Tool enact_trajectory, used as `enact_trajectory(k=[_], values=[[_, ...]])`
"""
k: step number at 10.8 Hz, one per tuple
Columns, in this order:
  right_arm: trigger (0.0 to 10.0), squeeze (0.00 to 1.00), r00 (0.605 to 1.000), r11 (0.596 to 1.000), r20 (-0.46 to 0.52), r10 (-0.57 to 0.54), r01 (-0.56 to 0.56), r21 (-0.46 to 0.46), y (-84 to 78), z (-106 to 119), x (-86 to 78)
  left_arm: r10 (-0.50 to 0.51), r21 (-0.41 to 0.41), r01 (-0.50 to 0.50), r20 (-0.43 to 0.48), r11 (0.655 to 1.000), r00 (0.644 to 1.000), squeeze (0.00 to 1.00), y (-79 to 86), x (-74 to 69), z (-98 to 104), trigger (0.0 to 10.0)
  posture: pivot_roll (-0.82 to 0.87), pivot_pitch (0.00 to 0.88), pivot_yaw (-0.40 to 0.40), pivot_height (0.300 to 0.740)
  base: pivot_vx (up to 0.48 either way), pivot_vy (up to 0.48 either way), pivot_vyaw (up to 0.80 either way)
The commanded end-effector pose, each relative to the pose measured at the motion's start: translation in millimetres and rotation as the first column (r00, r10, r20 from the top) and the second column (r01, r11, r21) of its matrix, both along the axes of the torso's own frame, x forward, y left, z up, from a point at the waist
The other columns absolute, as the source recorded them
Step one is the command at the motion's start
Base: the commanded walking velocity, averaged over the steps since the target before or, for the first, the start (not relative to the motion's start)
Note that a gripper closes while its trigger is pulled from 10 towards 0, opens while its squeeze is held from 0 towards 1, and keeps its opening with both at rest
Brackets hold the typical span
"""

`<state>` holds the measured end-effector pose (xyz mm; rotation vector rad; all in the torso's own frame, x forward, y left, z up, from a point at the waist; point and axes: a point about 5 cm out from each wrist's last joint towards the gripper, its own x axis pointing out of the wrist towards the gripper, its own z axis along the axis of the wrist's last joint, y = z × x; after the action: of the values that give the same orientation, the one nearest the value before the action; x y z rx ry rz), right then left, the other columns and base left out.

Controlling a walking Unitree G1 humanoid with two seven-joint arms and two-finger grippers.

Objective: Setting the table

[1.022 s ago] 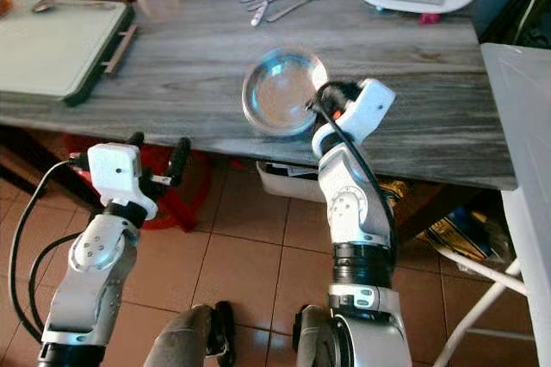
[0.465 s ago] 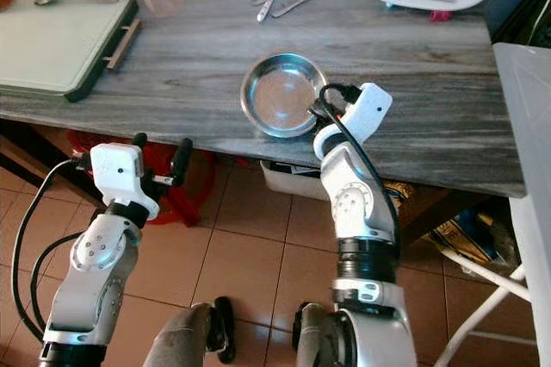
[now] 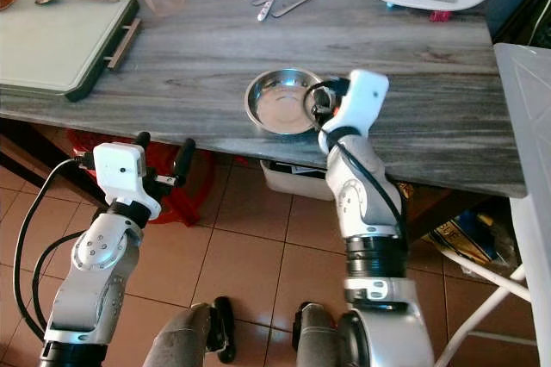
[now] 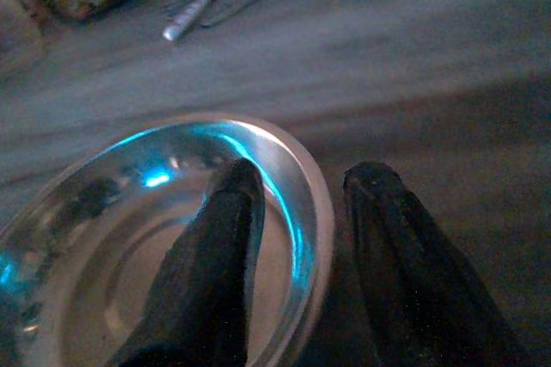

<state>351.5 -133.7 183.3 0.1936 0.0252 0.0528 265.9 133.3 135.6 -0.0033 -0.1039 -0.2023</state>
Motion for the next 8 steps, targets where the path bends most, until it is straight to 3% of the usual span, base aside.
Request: enact_trajectory(k=[1, 2, 4, 5, 6, 8], values=[[10.0, 1.00, 0.999, 0.999, 0.051, 0.018, -0.015, -0.050, 4.2, 6, -2.9, 0.012, 0.009, -0.012, -0.012, 1.000, 1.000, 0.00, 1.2, -1.9, -1, 10.0, -0.04, 0.209, 0.044, 0.740, 0.000, 0.000, 0.00], [10.0, 1.00, 0.988, 0.986, 0.155, 0.006, 0.020, -0.164, 0.9, 12, -10.7, 0.047, -0.024, -0.048, -0.054, 0.999, 0.997, 0.00, 5.2, -4.8, -7, 10.0, -0.05, 0.202, 0.044, 0.740, 0.000, 0.000, 0.00], [10.0, 1.00, 0.971, 0.978, 0.241, 0.001, 0.050, -0.205, -13.6, 11, -30.9, 0.112, -0.008, -0.113, -0.070, 0.994, 0.991, 0.00, 9.6, -9.1, -14, 10.0, -0.05, 0.194, 0.036, 0.740, 0.000, 0.000, 0.00], [10.0, 1.00, 0.966, 0.960, 0.259, -0.002, 0.074, -0.269, -20.1, 6, -41.0, 0.148, 0.014, -0.147, -0.056, 0.989, 0.987, 0.00, 12.4, -7.6, -14, 10.0, -0.05, 0.187, 0.035, 0.740, 0.000, 0.000, 0.00], [10.0, 0.00, 0.964, 0.961, 0.265, 0.008, 0.066, -0.270, -24.7, -4, -55.9, 0.152, 0.012, -0.152, -0.065, 0.988, 0.986, 0.00, 12.7, -7.6, -16, 10.0, -0.05, 0.171, 0.036, 0.740, 0.000, 0.000, 0.00], [10.0, 0.00, 0.970, 0.935, 0.242, 0.002, 0.084, -0.345, -28.2, -22, -75.0, 0.165, 0.016, -0.164, -0.070, 0.986, 0.984, 0.00, 14.8, -7.4, -19, 10.0, -0.06, 0.138, 0.039, 0.740, 0.000, 0.000, 0.00]])
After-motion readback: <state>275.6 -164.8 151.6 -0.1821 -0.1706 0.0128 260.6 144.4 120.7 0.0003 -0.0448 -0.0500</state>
